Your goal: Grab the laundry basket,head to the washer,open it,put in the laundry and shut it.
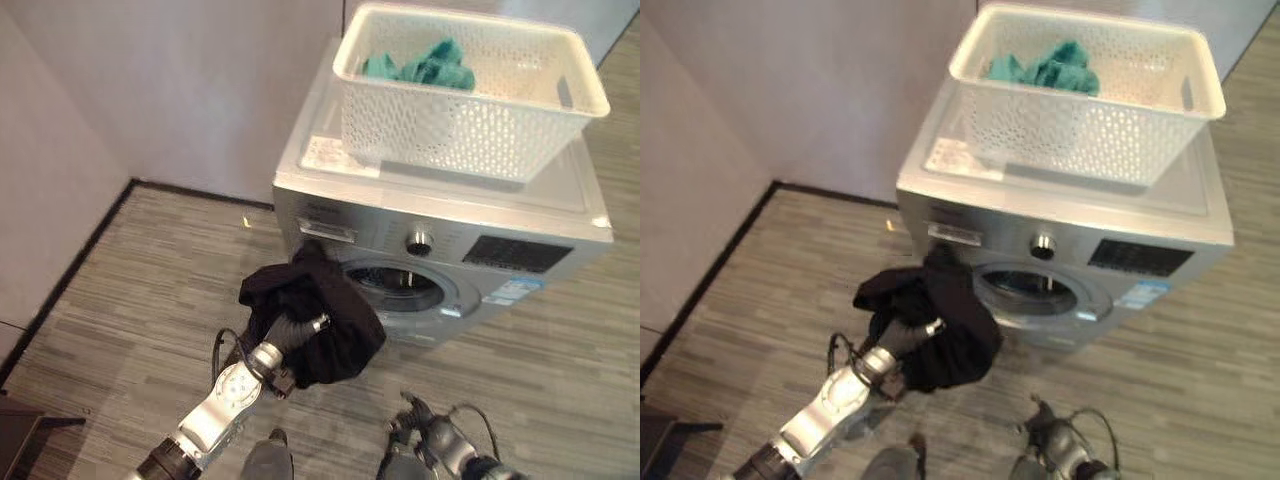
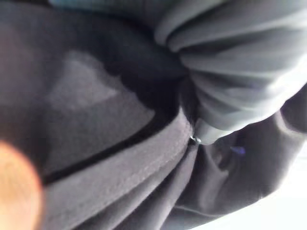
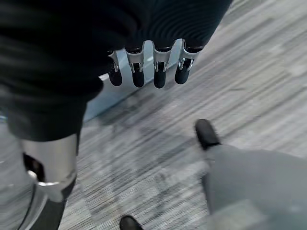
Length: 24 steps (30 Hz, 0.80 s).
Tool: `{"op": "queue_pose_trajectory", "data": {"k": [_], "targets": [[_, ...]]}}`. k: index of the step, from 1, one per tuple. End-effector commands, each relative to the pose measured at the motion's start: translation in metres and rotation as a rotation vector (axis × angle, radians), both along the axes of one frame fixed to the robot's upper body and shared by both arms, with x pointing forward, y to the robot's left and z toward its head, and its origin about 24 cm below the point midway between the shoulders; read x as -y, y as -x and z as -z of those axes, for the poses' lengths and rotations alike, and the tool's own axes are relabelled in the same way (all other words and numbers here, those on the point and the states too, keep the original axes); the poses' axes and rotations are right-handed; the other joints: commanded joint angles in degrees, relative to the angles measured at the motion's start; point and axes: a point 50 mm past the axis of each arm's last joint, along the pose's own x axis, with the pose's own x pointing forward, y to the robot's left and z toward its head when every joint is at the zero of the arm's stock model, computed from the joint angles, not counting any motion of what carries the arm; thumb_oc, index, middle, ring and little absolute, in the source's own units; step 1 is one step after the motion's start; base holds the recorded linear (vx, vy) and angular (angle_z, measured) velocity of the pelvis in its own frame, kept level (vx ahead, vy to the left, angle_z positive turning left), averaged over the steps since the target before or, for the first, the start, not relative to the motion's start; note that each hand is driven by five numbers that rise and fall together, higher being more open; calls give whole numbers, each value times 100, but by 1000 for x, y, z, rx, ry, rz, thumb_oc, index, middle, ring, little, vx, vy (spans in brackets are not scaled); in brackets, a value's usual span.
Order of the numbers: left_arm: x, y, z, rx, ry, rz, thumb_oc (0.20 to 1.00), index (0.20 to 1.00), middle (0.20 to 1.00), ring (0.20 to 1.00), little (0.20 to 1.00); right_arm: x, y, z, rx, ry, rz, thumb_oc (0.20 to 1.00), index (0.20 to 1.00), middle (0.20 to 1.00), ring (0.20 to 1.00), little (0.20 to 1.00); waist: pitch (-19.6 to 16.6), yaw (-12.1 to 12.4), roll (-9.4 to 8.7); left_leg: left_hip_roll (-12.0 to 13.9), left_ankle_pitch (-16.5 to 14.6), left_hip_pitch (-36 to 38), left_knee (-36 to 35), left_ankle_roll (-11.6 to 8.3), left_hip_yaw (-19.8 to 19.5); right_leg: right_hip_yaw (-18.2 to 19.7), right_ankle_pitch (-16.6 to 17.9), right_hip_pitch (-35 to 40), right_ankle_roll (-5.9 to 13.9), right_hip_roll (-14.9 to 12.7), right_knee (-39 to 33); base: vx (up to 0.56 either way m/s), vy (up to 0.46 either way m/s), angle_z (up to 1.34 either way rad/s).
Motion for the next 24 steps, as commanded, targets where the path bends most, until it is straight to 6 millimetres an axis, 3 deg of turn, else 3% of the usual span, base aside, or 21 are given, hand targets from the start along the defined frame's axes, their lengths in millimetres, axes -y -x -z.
{"op": "queue_pose_trajectory", "data": {"k": [1,5,10,12,16,17,18,20,24], "targets": [[8,3,-27,97,104,49,200,200,200,200,200,-7,-3,-4,45,-15,-13,1000,1000,1000,1000,1000,281,-21,-20,3,-105,-217,-99,245,-372,-44,-676,50,229,-338,388,-140,-152,-2],[10,-1,-27,116,90,12,200,200,200,200,200,-12,-7,-8,74,-33,-26,1000,1000,1000,1000,1000,572,-94,-88,139,295,-436,-468,85,-533,26,-823,-329,86,-117,535,-87,-181,2],[20,-11,-26,133,94,-44,200,200,200,200,200,-21,-21,-22,153,-88,-11,1000,1000,1000,1000,1000,763,-196,-171,416,416,-672,-658,-58,-689,56,-1030,-658,39,160,652,-27,-158,7],[35,-28,-33,189,107,-111,200,200,200,200,200,-11,-26,-29,220,-86,55,1000,1000,1000,1000,1000,915,-323,-338,537,521,-914,-690,-113,-742,10,-1012,-905,15,292,656,-84,-149,-3],[66,-57,-77,358,175,-167,200,200,200,200,200,-29,-52,-56,350,-128,20,1000,1000,1000,1000,1000,1028,-501,-547,655,600,-1328,-654,-185,-783,-28,-943,-1343,-12,391,674,-61,-78,0],[66,-58,-78,361,176,-168,200,200,200,200,200,-29,-52,-57,352,-127,20,1000,1000,1000,1000,1000,1028,-505,-540,654,600,-1350,-646,-186,-786,-28,-943,-1363,-13,390,681,-43,-42,0],[70,-65,-92,420,182,-191,200,200,200,200,200,-30,-57,-64,383,-125,2,1000,1000,1000,1000,1000,1037,-560,-594,681,596,-1468,-607,-211,-784,-30,-935,-1476,-18,414,695,-36,-40,1],[80,-78,-129,551,230,-245,200,200,200,200,200,-34,-60,-70,429,-124,-13,1000,1000,1000,1000,1000,1002,-724,-721,768,624,-1795,-564,-280,-757,-69,-896,-1806,-5,472,709,-36,-82,-4],[84,-85,-156,624,289,-289,200,200,200,200,200,-34,-56,-68,448,-116,-13,1000,1000,1000,1000,1000,817,-936,-770,821,638,-2373,-453,-345,-838,-93,-903,-2340,-17,506,817,-3,-72,2]]}}
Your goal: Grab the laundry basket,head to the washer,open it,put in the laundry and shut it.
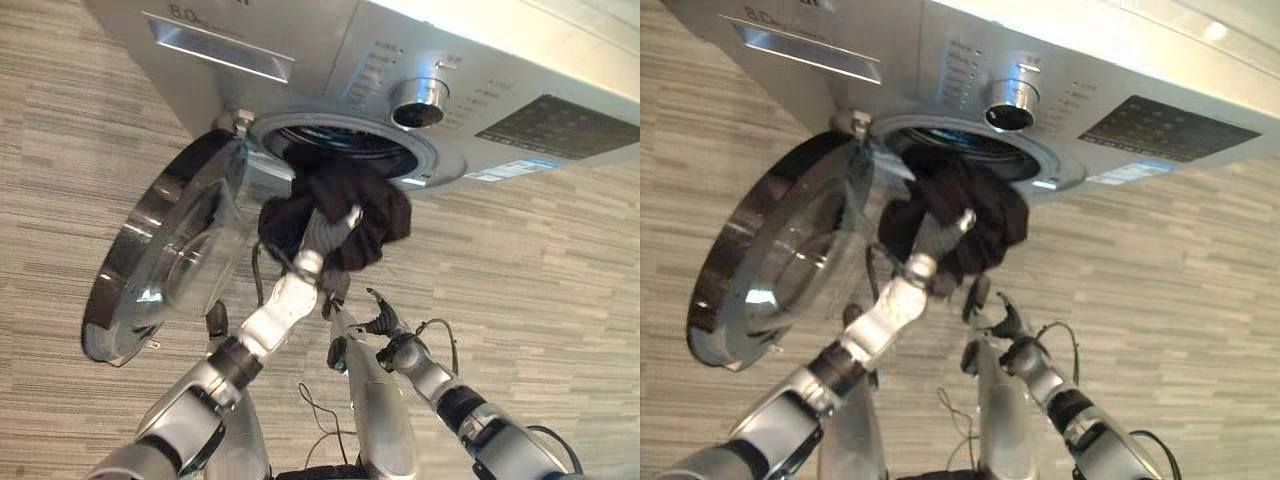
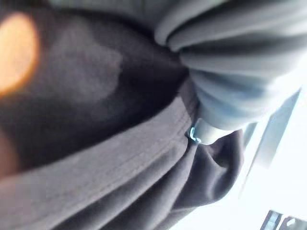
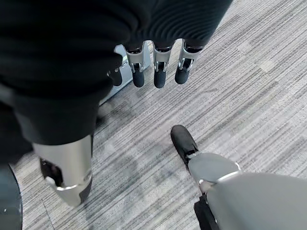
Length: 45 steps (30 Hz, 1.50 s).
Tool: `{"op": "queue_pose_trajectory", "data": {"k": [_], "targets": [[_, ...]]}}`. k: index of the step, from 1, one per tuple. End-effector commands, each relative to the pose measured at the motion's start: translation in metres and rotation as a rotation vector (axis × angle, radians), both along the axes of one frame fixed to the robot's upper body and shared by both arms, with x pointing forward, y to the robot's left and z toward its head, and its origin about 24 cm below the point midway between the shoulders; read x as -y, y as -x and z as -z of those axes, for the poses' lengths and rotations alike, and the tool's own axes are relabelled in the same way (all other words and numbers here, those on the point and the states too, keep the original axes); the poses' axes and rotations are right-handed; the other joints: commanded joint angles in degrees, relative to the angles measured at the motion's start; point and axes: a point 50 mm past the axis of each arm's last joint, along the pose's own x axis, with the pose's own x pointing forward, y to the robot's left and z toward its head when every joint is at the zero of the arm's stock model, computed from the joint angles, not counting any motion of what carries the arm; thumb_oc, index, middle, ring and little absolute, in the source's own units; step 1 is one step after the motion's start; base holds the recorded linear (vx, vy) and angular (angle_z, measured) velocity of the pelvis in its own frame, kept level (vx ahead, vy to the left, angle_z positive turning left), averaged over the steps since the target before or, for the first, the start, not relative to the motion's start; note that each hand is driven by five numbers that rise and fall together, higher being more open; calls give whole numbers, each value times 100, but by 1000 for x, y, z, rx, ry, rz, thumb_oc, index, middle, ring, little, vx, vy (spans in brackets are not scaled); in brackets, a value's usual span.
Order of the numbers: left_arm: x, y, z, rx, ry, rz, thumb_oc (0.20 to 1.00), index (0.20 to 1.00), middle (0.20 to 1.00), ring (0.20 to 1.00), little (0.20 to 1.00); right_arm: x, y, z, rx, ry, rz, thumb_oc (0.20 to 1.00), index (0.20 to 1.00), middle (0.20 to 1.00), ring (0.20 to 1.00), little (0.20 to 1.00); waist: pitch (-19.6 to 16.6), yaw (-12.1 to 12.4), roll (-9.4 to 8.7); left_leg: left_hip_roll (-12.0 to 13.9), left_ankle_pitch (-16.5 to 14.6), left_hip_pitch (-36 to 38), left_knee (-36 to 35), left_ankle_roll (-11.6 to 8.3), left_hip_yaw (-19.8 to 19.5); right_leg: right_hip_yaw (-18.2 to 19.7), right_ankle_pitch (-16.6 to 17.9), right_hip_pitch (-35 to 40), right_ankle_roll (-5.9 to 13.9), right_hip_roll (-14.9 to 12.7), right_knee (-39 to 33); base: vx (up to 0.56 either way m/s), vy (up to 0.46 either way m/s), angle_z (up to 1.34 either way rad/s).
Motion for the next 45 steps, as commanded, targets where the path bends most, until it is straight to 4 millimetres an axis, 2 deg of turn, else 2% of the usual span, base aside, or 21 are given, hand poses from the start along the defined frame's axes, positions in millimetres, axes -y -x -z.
{"op": "queue_pose_trajectory", "data": {"k": [1,6,7,9,11,14,18,22,25,27,28,29,30,31,32,35,37,38,40,42,45], "targets": [[13,13,-29,168,97,16,200,200,200,200,200,10,13,8,15,32,11,1000,1000,1000,1000,1000,-464,-130,-20,144,58,-563,-118,97,-409,160,-1056,-542,427,-204,737,11,-66,3],[19,5,-43,196,110,-26,200,200,200,200,200,10,6,-2,75,-51,66,1000,1000,1000,1000,1000,-700,-332,43,153,-7,-1244,171,98,-549,152,-1200,-1169,352,-240,1098,10,-39,8],[22,1,-46,188,136,-53,200,200,200,200,200,10,-1,-14,131,-110,100,1000,1000,1000,1000,1000,-757,-415,96,131,-71,-1531,415,108,-525,178,-1269,-1396,316,-291,1295,-12,-41,14],[30,0,-52,194,150,-62,200,200,200,200,200,13,-12,-32,211,-164,155,1000,1000,1000,1000,1000,-741,-495,248,167,-68,-1974,893,231,-125,157,-1396,-1660,224,-436,1634,-25,-17,12],[31,-4,-61,211,168,-82,200,200,200,200,200,10,-28,-57,301,-203,160,1000,1000,1000,1000,1000,-721,-539,318,482,-61,-2183,1157,318,434,135,-1567,-1983,99,-424,1995,-12,57,43],[24,-7,-66,225,180,-112,200,200,200,200,200,4,-39,-78,377,-258,157,1000,1000,1000,1000,1000,-846,-526,266,477,-299,-2509,1489,412,397,148,-1576,-2277,68,-337,2269,-7,30,22],[21,-7,-65,224,177,-116,200,200,200,200,200,-4,-40,-85,396,-303,148,1000,1000,1000,1000,1000,-1022,-501,321,506,-433,-2884,1826,420,293,152,-1646,-2598,45,-349,2604,10,-11,-5],[35,-4,-65,263,100,-119,200,200,200,200,200,-21,-46,-103,443,-411,140,1000,1000,1000,1000,1000,-1241,-457,464,502,-607,-3260,2170,421,153,192,-1760,-2904,9,-382,2961,4,9,0],[29,-12,-74,293,96,-179,200,200,200,200,200,-19,-39,-89,402,-433,137,1000,1000,1000,1000,1000,-1323,-513,485,591,-677,-3352,2321,392,190,250,-1769,-3010,19,-364,3057,1,48,-2],[19,-26,-109,353,100,-272,200,200,200,200,200,-3,-36,-85,392,-493,156,1000,1000,1000,1000,1000,-1427,-717,435,697,-755,-3439,2491,355,200,301,-1724,-3090,31,-294,3097,1,44,-14],[2,-39,-148,403,87,-358,200,200,200,200,200,5,-39,-97,447,-505,161,1000,1000,1000,1000,1000,-1473,-836,431,793,-814,-3537,2648,350,179,334,-1698,-3167,49,-239,3125,3,38,-20],[2,-39,-150,406,89,-358,200,200,200,200,200,5,-40,-98,451,-504,160,1000,1000,1000,1000,1000,-1457,-834,440,799,-822,-3556,2665,349,174,335,-1699,-3180,49,-234,3132,23,27,-34],[-20,-44,-184,452,76,-436,200,200,200,200,200,6,-40,-114,511,-507,114,1000,1000,1000,1000,1000,-1506,-957,469,878,-882,-3655,2821,347,154,345,-1706,-3249,80,-195,3166,21,4,-34],[-20,-44,-185,453,76,-435,200,200,200,200,200,6,-40,-114,511,-507,114,1000,1000,1000,1000,1000,-1505,-956,473,880,-884,-3662,2826,347,150,343,-1707,-3252,79,-194,3168,50,-34,-45],[-40,-40,-215,522,64,-491,200,200,200,200,200,12,-36,-123,558,-516,98,1000,1000,1000,1000,1000,-1531,-1056,537,925,-903,-3766,2936,337,92,341,-1732,-3325,101,-186,3185,45,-52,-44],[-66,-35,-239,581,44,-558,200,200,200,200,200,20,-30,-131,600,-521,88,1000,1000,1000,1000,1000,-1501,-1125,591,960,-919,-3889,3027,315,37,344,-1778,-3430,118,-184,3218,43,-61,-20],[-72,-32,-248,593,75,-561,200,200,200,200,200,22,-27,-130,602,-532,92,1000,1000,1000,1000,1000,-1493,-1147,607,952,-925,-3953,3051,311,-4,317,-1789,-3490,110,-197,3243,29,-62,3],[-79,-25,-263,618,122,-576,200,200,200,200,200,24,-24,-132,610,-539,88,1000,1000,1000,1000,1000,-1469,-1185,601,952,-946,-4017,3100,293,-19,325,-1792,-3565,110,-186,3273,18,-30,7],[-80,-21,-270,629,169,-566,200,200,200,200,200,25,-22,-133,614,-544,89,1000,1000,1000,1000,1000,-1457,-1203,587,955,-954,-4067,3108,275,-46,338,-1796,-3610,110,-170,3272,19,-64,9],[-66,-5,-292,643,364,-466,200,200,200,200,200,24,-22,-134,618,-574,107,1000,1000,1000,1000,1000,-1501,-1314,540,983,-950,-4169,3091,237,-82,298,-1787,-3664,94,-109,3167,41,-109,4],[-56,14,-312,707,438,-405,200,200,200,200,200,27,-21,-134,617,-584,114,1000,1000,1000,1000,1000,-1547,-1353,525,1032,-927,-4259,3074,203,-149,282,-1753,-3689,95,-35,3053,47,-92,0]]}}
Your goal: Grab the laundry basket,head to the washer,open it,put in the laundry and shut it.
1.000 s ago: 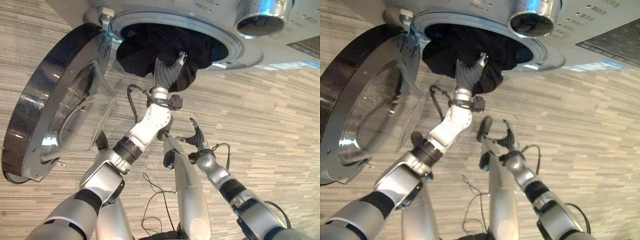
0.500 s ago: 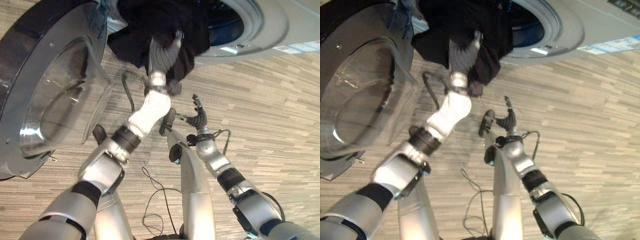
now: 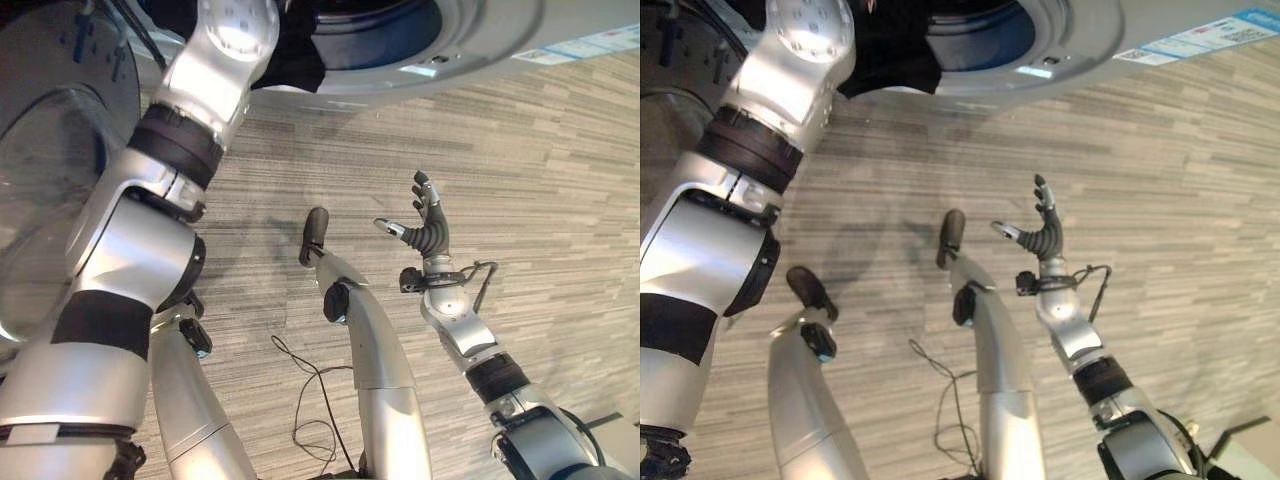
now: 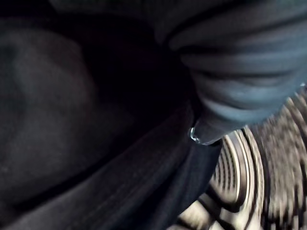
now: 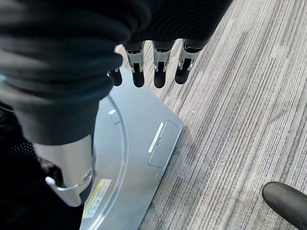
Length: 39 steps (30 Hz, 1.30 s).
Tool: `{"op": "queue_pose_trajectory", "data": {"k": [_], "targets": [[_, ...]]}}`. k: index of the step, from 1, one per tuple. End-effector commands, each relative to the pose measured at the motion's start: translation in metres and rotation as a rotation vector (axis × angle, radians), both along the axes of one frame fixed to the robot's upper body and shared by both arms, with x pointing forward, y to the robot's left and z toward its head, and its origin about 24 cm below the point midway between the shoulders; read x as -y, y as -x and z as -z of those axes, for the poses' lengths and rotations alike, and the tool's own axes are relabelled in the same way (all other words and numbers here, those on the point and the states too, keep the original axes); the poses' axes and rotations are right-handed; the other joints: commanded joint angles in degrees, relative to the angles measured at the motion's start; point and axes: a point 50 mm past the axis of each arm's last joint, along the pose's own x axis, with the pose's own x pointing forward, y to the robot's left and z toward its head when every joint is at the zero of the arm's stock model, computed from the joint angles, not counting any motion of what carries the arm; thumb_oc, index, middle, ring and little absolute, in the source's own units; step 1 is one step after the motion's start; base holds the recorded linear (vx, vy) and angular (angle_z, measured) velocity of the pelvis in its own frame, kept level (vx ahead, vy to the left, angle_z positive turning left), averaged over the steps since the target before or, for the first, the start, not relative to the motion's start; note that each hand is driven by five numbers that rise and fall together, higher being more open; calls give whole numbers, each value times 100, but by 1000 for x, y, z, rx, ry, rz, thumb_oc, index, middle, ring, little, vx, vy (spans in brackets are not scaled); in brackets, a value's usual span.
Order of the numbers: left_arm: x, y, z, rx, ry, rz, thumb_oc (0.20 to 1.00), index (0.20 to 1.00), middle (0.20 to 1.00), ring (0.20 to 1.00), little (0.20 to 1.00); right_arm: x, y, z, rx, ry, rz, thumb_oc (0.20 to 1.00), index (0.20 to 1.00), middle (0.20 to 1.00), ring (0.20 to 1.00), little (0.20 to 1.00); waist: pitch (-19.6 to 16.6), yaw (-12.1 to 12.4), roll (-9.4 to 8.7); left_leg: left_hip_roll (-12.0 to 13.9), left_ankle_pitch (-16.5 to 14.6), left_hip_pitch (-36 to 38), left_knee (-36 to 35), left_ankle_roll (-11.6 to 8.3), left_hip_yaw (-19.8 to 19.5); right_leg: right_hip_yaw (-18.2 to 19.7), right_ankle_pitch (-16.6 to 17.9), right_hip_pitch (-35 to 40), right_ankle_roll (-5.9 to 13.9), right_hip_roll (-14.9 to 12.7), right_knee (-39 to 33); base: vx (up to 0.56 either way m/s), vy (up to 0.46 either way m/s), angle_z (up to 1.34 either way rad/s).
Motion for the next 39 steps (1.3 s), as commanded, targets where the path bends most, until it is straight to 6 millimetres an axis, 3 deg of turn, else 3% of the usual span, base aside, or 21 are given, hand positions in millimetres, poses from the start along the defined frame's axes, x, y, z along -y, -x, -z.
{"op": "queue_pose_trajectory", "data": {"k": [1,2,5,6,7,9,11,12,14,15,16,17,18,21,25,29,34,39], "targets": [[12,57,-49,307,262,345,200,200,200,200,200,10,13,17,-29,-29,33,1000,1000,1000,1000,1000,-962,-374,142,266,-234,96,90,-57,-308,320,-855,236,453,133,256,42,-82,-3],[12,57,-49,307,265,353,200,200,200,200,200,11,14,16,-29,-27,37,1000,1000,1000,1000,1000,-962,-361,161,264,-229,89,85,-58,-314,313,-853,234,452,133,249,62,-117,0],[25,106,-71,508,347,703,200,200,200,200,200,24,17,21,-57,37,86,1000,1000,1000,1000,1000,-1026,-287,275,171,-172,12,-1,-57,-399,283,-856,218,466,148,154,48,-65,8],[29,123,-67,586,353,826,200,200,200,200,200,30,23,35,-114,76,96,1000,1000,1000,1000,1000,-1059,-235,328,136,-151,27,-58,-57,-411,243,-873,243,458,144,121,46,-41,6],[29,123,-66,585,355,825,200,200,200,200,200,31,23,36,-116,77,96,1000,1000,1000,1000,1000,-1068,-234,335,135,-150,26,-60,-58,-414,239,-872,245,457,144,118,53,-56,5],[53,119,-47,522,302,902,200,200,200,200,200,33,28,52,-189,110,81,1000,1000,1000,1000,1000,-1111,-212,324,77,-124,72,-161,-55,-472,192,-853,331,427,168,13,25,-61,7],[73,95,-25,376,164,840,1000,1000,1000,1000,1000,32,28,57,-221,72,59,1000,1000,1000,1000,1000,-1138,-229,309,69,-105,110,-190,-48,-472,137,-842,429,377,200,-68,-7,-27,8],[73,95,-24,372,161,840,1000,1000,1000,1000,1000,31,28,58,-223,69,57,1000,1000,1000,1000,1000,-1144,-228,297,71,-102,118,-196,-49,-473,134,-838,440,375,204,-79,-13,7,7],[88,58,7,175,-88,666,1000,1000,1000,1000,1000,34,27,54,-222,32,33,1000,1000,1000,1000,1000,-1186,-176,325,56,-84,167,-245,-10,-477,99,-810,578,335,228,-201,-9,-1,3],[93,52,13,144,-195,582,1000,1000,1000,1000,1000,35,26,52,-216,27,31,1000,1000,1000,1000,1000,-1194,-134,342,50,-74,196,-275,6,-482,81,-807,631,324,218,-231,0,0,0],[93,52,13,144,-195,582,1000,1000,1000,1000,1000,35,26,52,-215,27,31,1000,1000,1000,1000,1000,-1191,-133,340,50,-73,199,-276,6,-482,80,-807,634,324,218,-232,-7,2,3],[97,46,18,121,-329,479,1000,1000,1000,1000,1000,36,26,50,-208,26,29,1000,1000,1000,1000,1000,-1190,-95,380,37,-69,235,-301,23,-474,69,-800,681,324,205,-252,-8,22,11],[102,37,24,101,-653,257,1000,1000,1000,1000,1000,43,23,46,-196,42,39,1000,1000,1000,1000,1000,-1167,-18,446,22,-57,279,-342,50,-472,63,-818,753,325,195,-284,2,27,20],[106,43,21,166,-987,16,1000,1000,1000,1000,1000,53,20,46,-213,55,76,1000,1000,1000,1000,1000,-1116,192,580,-44,-27,398,-466,109,-486,9,-856,920,350,157,-387,6,6,15],[121,55,23,258,-1162,-130,1000,1000,1000,1000,1000,58,20,53,-258,65,76,1000,1000,1000,1000,1000,-1051,298,546,-106,11,661,-671,127,-444,20,-821,1169,387,156,-605,-3,-7,12],[123,68,15,366,-1204,-255,1000,1000,1000,1000,1000,60,21,58,-282,73,75,1000,1000,1000,1000,1000,-998,404,509,-174,80,900,-874,112,-437,-2,-762,1435,442,162,-851,-4,7,12],[115,76,18,425,-1164,-271,1000,1000,1000,1000,1000,59,21,65,-312,92,67,1000,1000,1000,1000,1000,-907,443,418,-273,140,1266,-1152,102,-377,-19,-689,1765,496,169,-1106,-2,11,10],[84,85,41,471,-811,-80,1000,1000,1000,1000,1000,47,26,83,-372,122,24,1000,1000,1000,1000,1000,-770,491,231,-484,265,1808,-1576,67,-312,-88,-576,2266,541,122,-1430,4,23,9]]}}
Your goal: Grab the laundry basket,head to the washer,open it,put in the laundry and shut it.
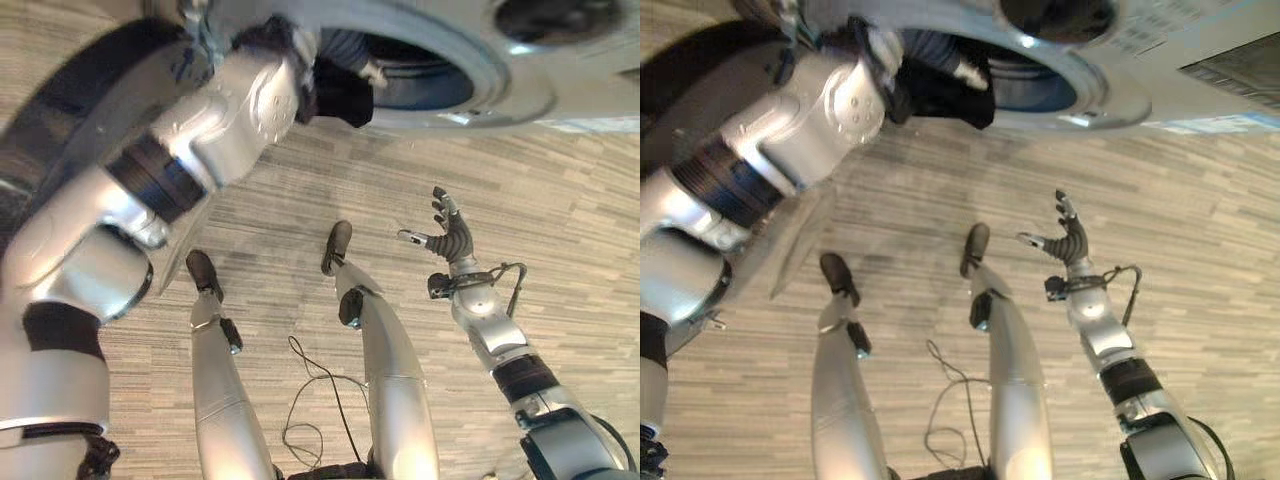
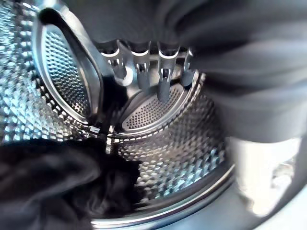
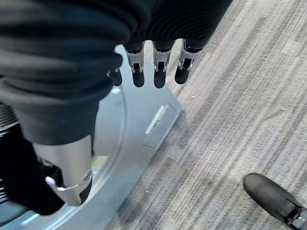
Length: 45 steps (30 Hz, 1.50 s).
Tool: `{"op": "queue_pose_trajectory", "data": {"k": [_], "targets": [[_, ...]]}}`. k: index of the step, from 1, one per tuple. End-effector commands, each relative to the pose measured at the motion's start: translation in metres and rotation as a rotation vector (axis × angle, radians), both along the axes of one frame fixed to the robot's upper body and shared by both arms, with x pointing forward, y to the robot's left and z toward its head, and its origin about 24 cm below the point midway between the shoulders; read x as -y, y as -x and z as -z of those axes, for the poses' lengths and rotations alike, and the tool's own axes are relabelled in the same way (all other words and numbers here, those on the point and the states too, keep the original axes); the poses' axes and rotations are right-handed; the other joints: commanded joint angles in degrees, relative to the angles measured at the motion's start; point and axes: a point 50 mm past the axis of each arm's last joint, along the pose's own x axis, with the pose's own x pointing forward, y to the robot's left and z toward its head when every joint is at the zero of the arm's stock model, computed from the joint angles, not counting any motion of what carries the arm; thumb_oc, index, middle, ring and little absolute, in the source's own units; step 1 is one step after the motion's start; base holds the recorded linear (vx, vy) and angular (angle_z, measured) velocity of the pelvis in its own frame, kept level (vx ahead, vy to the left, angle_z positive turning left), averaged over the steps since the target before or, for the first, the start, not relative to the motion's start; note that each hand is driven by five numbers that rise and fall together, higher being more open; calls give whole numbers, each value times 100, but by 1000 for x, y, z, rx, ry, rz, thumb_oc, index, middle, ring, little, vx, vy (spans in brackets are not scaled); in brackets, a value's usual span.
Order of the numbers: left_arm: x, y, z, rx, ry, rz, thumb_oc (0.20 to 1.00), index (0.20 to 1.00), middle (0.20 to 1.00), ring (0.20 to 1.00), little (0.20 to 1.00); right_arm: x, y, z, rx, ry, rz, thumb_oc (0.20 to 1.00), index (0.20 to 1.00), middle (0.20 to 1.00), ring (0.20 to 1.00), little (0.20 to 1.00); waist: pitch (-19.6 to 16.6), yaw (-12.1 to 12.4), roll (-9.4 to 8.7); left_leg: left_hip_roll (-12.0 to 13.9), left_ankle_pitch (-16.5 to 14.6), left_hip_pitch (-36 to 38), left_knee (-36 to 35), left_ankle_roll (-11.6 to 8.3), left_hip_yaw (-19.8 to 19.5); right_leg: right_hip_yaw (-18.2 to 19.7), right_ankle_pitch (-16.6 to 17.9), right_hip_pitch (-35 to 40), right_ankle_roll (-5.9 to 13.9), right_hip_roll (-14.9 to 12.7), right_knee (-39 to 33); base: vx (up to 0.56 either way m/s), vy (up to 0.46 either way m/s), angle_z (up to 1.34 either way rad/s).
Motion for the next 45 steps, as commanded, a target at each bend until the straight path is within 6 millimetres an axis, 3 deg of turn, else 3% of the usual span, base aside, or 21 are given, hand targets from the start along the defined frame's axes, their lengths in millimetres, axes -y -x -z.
{"op": "queue_pose_trajectory", "data": {"k": [1,5,8,9,11,14,16,17,18,20,22,25,30,32,33,37,45], "targets": [[39,87,-52,438,249,435,1000,1000,1000,1000,1000,1,30,61,-195,12,2,1000,1000,1000,1000,1000,-1269,107,-127,-117,-858,-119,739,396,-16,280,-517,626,577,211,-861,-2,26,4],[24,91,-34,396,256,483,1000,1000,1000,1000,1000,5,35,70,-224,14,27,1000,1000,1000,1000,1000,-1213,160,-144,-220,-767,68,525,388,-4,225,-479,824,601,150,-972,4,15,-3],[4,94,-2,231,256,582,1000,1000,1000,1000,1000,11,40,79,-257,-2,73,1000,1000,1000,1000,1000,-1149,330,-99,-319,-686,142,423,407,-43,143,-508,885,612,39,-912,10,11,3],[4,94,-2,230,257,581,1000,1000,1000,1000,1000,10,40,79,-258,-2,72,1000,1000,1000,1000,1000,-1154,323,-97,-320,-686,141,422,407,-44,142,-509,885,612,37,-911,0,0,0],[-13,93,22,81,338,645,1000,1000,1000,1000,1000,11,42,87,-288,-31,98,1000,1000,1000,1000,1000,-1112,470,-63,-364,-669,116,440,418,-102,93,-568,871,597,-33,-794,8,-11,5],[-24,94,38,5,378,666,1000,1000,1000,1000,1000,10,41,91,-305,-51,109,1000,1000,1000,1000,1000,-1075,571,-43,-392,-648,97,429,418,-131,67,-608,848,586,-68,-727,5,-8,13],[-42,95,68,-100,394,639,1000,1000,1000,1000,1000,6,38,95,-321,-87,126,1000,1000,1000,1000,1000,-1010,730,-6,-435,-598,99,348,411,-130,23,-642,849,580,-105,-699,5,-6,22],[-44,96,68,-101,394,637,1000,1000,1000,1000,1000,5,38,96,-322,-86,123,1000,1000,1000,1000,1000,-1019,713,-12,-435,-597,105,344,411,-128,24,-642,852,580,-105,-701,3,3,48],[-57,94,95,-211,372,573,1000,1000,1000,1000,1000,5,34,99,-338,-114,142,1000,1000,1000,1000,1000,-958,864,26,-465,-563,120,304,418,-134,0,-668,862,566,-144,-666,-2,5,45],[-63,95,107,-261,355,547,1000,1000,1000,1000,1000,5,32,101,-352,-121,154,1000,1000,1000,1000,1000,-938,932,46,-481,-553,125,285,419,-140,-14,-676,866,560,-168,-652,0,9,31],[-87,100,136,-396,313,455,1000,1000,1000,1000,1000,17,25,104,-383,-133,208,1000,1000,1000,1000,1000,-884,1122,96,-524,-512,151,229,427,-149,-56,-686,908,561,-220,-617,0,6,23],[-104,110,154,-489,307,404,1000,1000,1000,1000,1000,31,19,102,-397,-156,269,1000,1000,1000,1000,1000,-830,1282,120,-574,-467,193,150,444,-174,-103,-696,958,579,-274,-587,1,-5,16],[-113,114,167,-541,329,363,1000,1000,1000,1000,1000,44,12,97,-395,-189,328,1000,1000,1000,1000,1000,-768,1431,148,-652,-413,244,55,466,-195,-160,-727,1029,600,-340,-564,9,1,12],[-115,114,167,-533,336,351,1000,1000,1000,1000,1000,57,13,94,-386,-195,380,1000,1000,1000,1000,1000,-761,1472,164,-691,-400,266,12,475,-203,-170,-741,1048,607,-368,-545,9,14,9],[-116,113,166,-521,347,346,1000,1000,1000,1000,1000,73,12,88,-367,-231,453,1000,1000,1000,1000,1000,-745,1505,195,-736,-393,268,-12,483,-198,-185,-765,1039,608,-399,-507,1,23,10],[-115,112,165,-504,356,345,1000,1000,1000,1000,1000,94,10,79,-353,-274,541,1000,1000,1000,1000,1000,-700,1566,253,-785,-394,202,-21,493,-205,-187,-799,941,621,-462,-407,-10,32,9],[-114,110,159,-481,402,380,1000,1000,1000,1000,1000,148,2,35,-265,-397,716,1000,1000,1000,1000,1000,-661,1750,497,-941,-385,-216,41,517,-204,-165,-938,451,684,-680,-30,-9,35,8]]}}
